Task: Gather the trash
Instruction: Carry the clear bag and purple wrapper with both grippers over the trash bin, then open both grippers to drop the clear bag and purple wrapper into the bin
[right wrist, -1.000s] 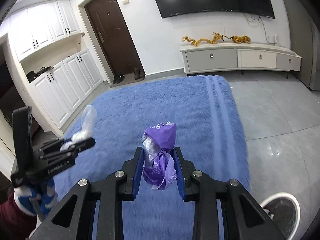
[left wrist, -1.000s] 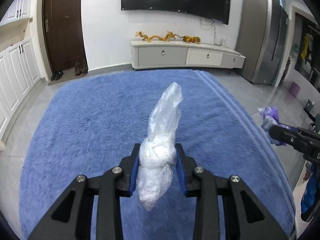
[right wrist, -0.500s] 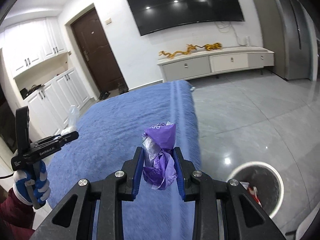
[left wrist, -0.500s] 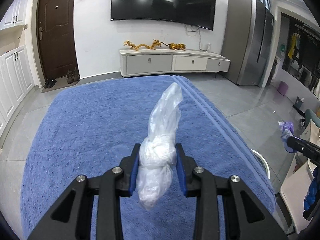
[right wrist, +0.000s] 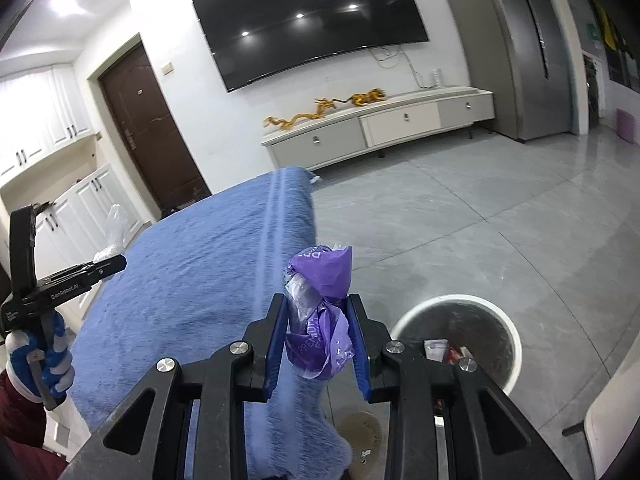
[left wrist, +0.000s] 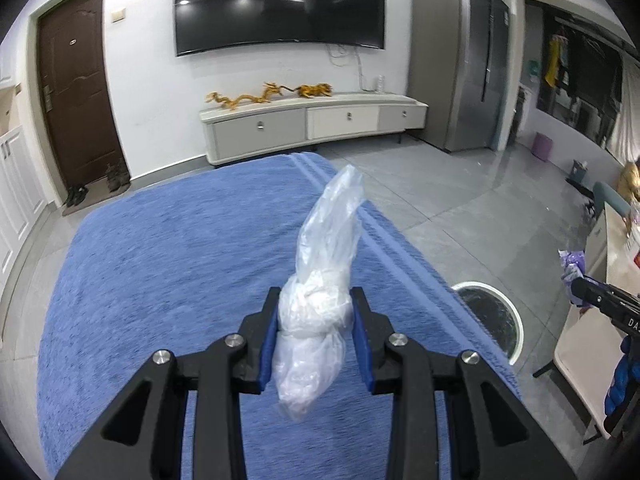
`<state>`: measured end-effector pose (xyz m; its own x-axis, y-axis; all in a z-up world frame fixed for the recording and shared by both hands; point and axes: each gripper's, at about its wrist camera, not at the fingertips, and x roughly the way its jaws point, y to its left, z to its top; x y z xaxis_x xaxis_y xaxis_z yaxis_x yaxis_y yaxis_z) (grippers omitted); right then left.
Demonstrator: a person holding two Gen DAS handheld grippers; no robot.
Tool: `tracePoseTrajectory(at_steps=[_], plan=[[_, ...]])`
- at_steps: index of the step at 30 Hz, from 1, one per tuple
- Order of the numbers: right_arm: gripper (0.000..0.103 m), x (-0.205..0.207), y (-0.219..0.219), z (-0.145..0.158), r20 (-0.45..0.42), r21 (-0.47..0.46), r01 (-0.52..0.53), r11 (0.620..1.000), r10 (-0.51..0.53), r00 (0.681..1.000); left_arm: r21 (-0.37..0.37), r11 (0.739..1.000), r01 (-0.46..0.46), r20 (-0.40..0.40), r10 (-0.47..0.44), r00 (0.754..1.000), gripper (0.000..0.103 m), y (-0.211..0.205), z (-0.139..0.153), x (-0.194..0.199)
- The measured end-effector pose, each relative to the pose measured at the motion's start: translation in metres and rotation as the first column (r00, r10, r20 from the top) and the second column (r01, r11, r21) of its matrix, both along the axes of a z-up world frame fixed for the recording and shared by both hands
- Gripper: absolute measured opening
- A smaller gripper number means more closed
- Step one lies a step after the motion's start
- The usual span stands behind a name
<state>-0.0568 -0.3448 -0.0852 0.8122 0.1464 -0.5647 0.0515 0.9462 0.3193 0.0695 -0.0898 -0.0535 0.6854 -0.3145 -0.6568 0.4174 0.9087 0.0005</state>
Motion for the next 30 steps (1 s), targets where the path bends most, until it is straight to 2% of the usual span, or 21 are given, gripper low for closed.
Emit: tracePoseTrajectory(at_steps=[10,21,30], plan=[[0.028,-0.015,-0.049,-0.032,-0.048,0.066,0.110,0.992,-0.107,0.993,0.064,0.987,0.149,-0.073,-0.144,0.987,0.031,-0.082,-0.021,0.005],[0.028,-0.020,-0.092,-0.074,-0.136,0.126,0.200,0.972,-0.183,0.974,0.152,0.925,0.349,-0.131,-0.331,0.935,0.032,-0.188,-0.054,0.005],[0.028,-0.021,-0.124,-0.100,-0.194,0.151,0.280,0.948,-0.249,0.949,0.162,0.899,0.406,-0.197,-0.374,0.906,0.033,-0.262,-0.090,0.020]])
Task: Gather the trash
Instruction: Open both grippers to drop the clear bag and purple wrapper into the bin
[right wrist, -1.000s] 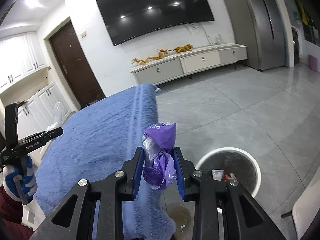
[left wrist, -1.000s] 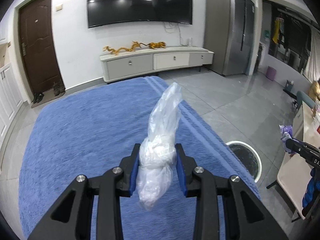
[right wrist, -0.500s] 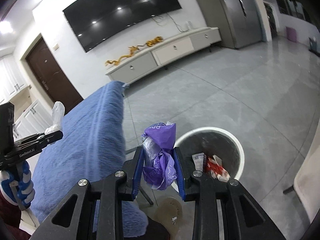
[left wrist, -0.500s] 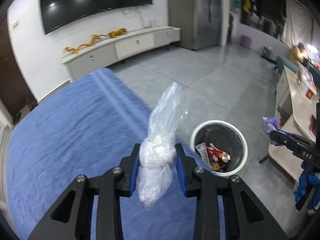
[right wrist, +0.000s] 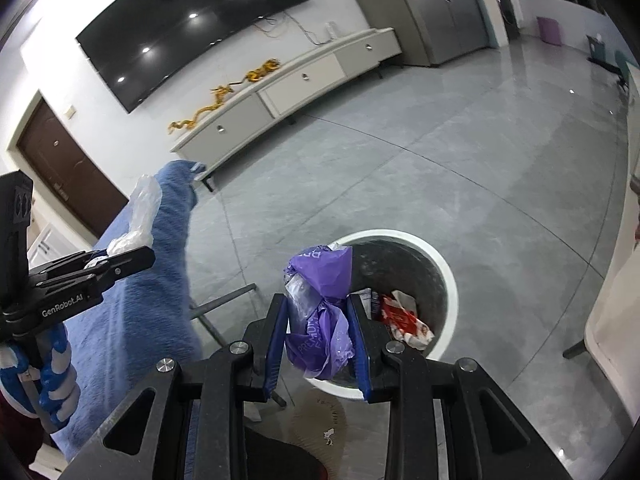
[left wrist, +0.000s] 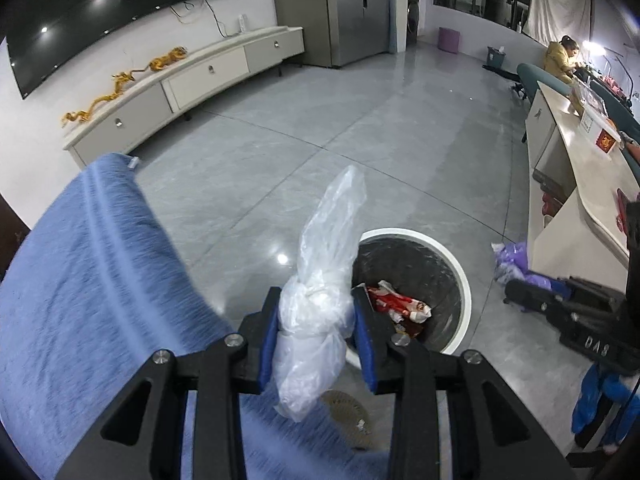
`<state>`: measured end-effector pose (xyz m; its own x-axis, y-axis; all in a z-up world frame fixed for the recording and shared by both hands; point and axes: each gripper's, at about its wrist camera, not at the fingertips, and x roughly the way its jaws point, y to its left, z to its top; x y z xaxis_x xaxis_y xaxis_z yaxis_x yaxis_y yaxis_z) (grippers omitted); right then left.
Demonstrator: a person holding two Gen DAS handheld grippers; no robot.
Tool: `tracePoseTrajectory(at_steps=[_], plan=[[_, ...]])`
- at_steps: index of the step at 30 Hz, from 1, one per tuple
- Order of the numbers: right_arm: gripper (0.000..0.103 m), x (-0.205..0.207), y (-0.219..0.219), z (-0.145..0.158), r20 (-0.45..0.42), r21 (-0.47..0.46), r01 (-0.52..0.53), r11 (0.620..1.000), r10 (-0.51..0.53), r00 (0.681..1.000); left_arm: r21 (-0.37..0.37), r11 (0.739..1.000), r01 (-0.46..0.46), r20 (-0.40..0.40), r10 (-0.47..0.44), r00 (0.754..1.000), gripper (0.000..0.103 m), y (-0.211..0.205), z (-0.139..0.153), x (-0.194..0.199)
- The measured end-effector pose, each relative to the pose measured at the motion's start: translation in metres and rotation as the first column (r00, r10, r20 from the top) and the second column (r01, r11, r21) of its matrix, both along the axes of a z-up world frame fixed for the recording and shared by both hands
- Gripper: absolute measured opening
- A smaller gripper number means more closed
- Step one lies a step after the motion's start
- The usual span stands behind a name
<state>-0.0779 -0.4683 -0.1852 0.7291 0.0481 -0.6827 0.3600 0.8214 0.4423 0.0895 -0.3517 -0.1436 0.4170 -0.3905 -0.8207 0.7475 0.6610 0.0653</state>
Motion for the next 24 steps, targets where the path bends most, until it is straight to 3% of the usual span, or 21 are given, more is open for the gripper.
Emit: tracePoseTrajectory(at_steps=[13,17,20,24], plan=[[0.029,0.026,-0.015,-0.038,-0.092,0.013,0.042,0.999,-0.041,0.995,-0.004,0.999,0.043,-0.072,-0.043,0.996,0.034,-0.059,-0.032,0.015],[0.031,0.035,-0.017,-0.048,-0.114,0.011,0.049,0.999,-0.047,0.992,-0.031,0.999,0.039,-0.099,-0.042,0.994,0.048,-0.060,-0.032,0.022],[0.045,0.038,-0.016,-0.049,-0.130,-0.007,0.053,0.999,-0.053,0.990,-0.052,0.998,0.040,-0.115,-0.046,0.992,0.054,-0.060,-0.030,0.023],[0.047,0.036,-0.012,-0.043,-0.130,-0.026,0.050,0.998,-0.053,0.990,-0.069,0.997,0.032,-0.115,-0.040,0.993,0.056,-0.056,-0.024,0.024]])
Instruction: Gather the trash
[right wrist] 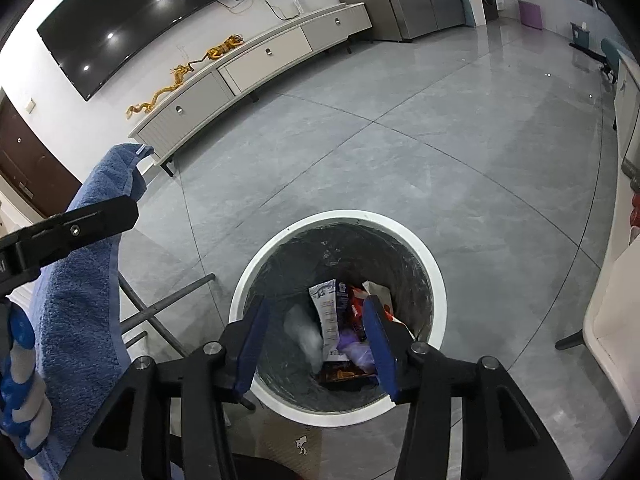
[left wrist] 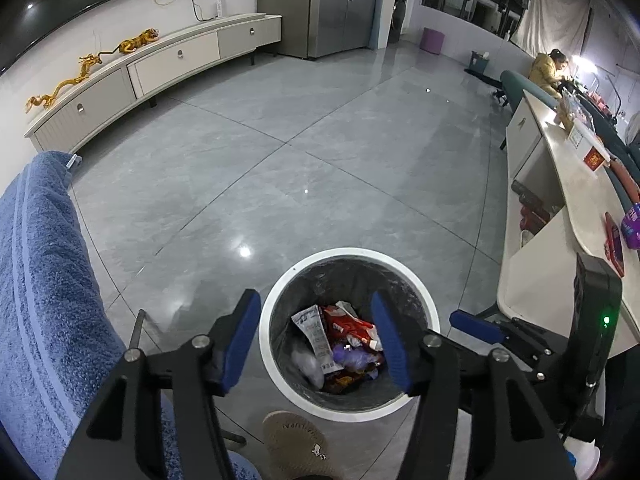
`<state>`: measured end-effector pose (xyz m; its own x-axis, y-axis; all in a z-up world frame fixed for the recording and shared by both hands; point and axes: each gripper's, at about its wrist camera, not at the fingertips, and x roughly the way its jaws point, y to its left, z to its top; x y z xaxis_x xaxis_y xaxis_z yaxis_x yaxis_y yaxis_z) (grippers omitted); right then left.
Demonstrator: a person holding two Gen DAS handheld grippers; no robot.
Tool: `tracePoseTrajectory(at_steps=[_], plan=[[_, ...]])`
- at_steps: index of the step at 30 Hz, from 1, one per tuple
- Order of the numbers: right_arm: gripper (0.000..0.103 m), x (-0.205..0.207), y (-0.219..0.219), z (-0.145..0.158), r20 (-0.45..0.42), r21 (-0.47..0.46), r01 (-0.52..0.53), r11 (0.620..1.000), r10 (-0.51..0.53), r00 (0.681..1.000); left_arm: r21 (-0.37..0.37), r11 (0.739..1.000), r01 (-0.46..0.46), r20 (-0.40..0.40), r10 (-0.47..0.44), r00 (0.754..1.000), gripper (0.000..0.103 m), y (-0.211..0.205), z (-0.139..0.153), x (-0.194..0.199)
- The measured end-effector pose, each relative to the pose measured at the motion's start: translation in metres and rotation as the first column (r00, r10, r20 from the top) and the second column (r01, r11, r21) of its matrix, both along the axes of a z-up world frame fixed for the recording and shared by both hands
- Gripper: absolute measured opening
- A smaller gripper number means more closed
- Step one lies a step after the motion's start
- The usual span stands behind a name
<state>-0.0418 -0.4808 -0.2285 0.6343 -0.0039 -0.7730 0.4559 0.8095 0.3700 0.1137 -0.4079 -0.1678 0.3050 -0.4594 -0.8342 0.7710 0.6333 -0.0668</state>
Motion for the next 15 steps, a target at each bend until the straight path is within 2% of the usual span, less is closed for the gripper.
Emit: tracePoseTrajectory(at_steps=[4,7,11,15], plan=[[0.047,-0.005,0.002,0.010,0.005,-0.020,0.006,1.000,-0.006,1.000,-0.018,1.000,-0.021,0.020,0.021,1.000,0.056,0.009,0.011,-0.004],[0.048,-0.010,0.006,0.023,0.020,-0.034,0.013,0.999,-0.012,1.000,-0.036,0.998,-0.050,0.085,0.053,0.995,0.056,0.024,0.029,-0.010],[0.051,-0.015,0.015,0.045,0.052,-0.060,0.013,0.998,-0.010,0.999,-0.060,0.993,-0.105,0.197,0.115,0.974,0.056,0.056,0.055,-0.018],[0.059,-0.014,0.031,0.069,0.092,-0.095,-0.007,0.995,0.016,0.996,-0.095,0.980,-0.177,0.263,0.196,0.945,0.056,0.097,0.078,-0.023]])
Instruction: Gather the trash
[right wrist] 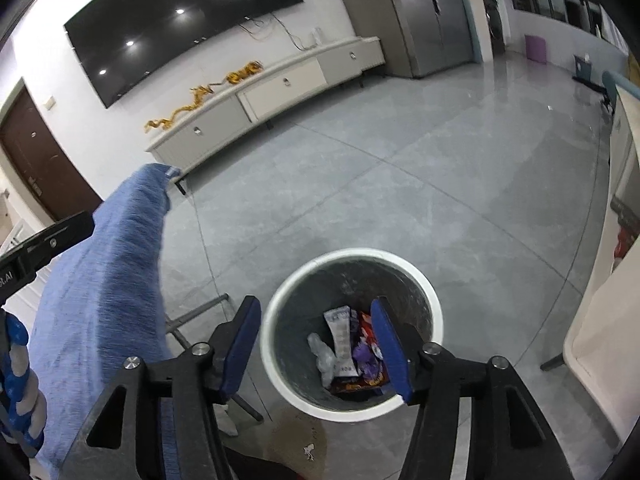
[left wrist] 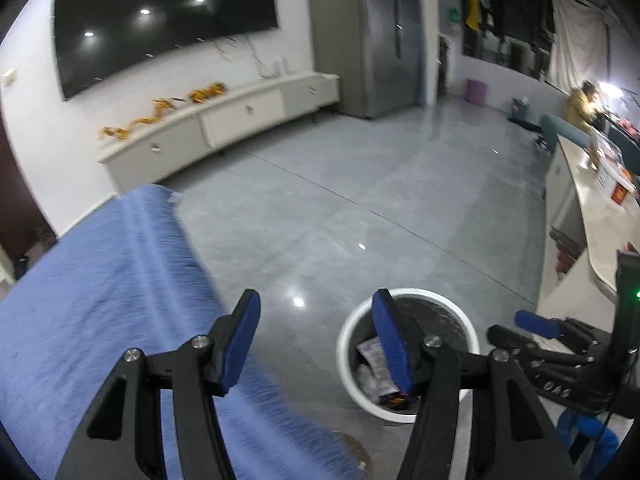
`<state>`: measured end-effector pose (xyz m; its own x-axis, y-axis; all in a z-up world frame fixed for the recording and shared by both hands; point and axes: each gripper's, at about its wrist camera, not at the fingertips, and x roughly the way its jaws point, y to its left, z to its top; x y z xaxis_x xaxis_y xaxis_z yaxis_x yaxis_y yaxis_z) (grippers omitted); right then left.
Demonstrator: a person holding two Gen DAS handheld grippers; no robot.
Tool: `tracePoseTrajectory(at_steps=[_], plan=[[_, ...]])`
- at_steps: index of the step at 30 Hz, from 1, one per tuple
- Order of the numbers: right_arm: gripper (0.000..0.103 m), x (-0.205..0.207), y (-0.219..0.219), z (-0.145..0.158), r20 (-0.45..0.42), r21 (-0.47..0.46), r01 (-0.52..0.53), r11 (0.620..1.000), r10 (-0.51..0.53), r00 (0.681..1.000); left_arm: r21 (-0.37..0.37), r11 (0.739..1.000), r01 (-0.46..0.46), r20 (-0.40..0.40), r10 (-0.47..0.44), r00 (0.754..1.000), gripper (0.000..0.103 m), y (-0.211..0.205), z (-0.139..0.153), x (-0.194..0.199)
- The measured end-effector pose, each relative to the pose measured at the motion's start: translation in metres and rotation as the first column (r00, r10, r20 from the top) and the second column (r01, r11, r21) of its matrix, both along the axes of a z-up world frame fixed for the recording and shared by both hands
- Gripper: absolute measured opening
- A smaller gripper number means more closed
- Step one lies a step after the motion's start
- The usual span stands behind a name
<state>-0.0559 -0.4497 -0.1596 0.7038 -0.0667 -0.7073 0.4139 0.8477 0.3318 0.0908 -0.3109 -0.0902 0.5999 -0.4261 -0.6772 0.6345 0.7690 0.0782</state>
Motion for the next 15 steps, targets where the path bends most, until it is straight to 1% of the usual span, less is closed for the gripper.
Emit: tracePoseTrajectory(at_steps=[3,4,5,7,8,10,13,15], plan=[[0.064,0.004,0.018,0.018,0.027,-0.032,-0.027,0.999,0.028,0.999,-0.013,0.998,-0.055,0.047,0.056,0.997,0.059,0.029,0.014,-0.003],[0.066,0.005,0.024,0.023,0.036,-0.042,-0.037,0.998,0.039,0.999,-0.022,0.997,-0.073,0.060,0.074,0.995,0.064,0.039,0.019,-0.005],[0.069,0.007,0.031,0.030,0.046,-0.055,-0.049,0.997,0.051,0.998,-0.030,0.995,-0.095,0.079,0.097,0.992,0.067,0.051,0.024,-0.006],[0.073,0.011,0.043,0.039,0.058,-0.076,-0.067,0.995,0.071,0.996,-0.045,0.991,-0.125,0.111,0.129,0.985,0.068,0.070,0.033,-0.010],[0.075,0.012,0.050,0.043,0.063,-0.087,-0.077,0.993,0.082,0.995,-0.051,0.988,-0.145,0.125,0.150,0.981,0.071,0.081,0.037,-0.012],[0.078,0.016,0.064,0.053,0.072,-0.111,-0.098,0.989,0.106,0.992,-0.069,0.982,-0.174,0.135,0.182,0.974,0.074,0.101,0.043,-0.014],[0.083,0.023,0.085,0.066,0.084,-0.151,-0.125,0.981,0.139,0.987,-0.088,0.974,-0.211,0.148,0.222,0.964,0.076,0.127,0.049,-0.018],[0.090,0.025,0.097,0.072,0.087,-0.176,-0.140,0.974,0.157,0.984,-0.099,0.967,-0.234,0.158,0.247,0.956,0.077,0.142,0.053,-0.022]])
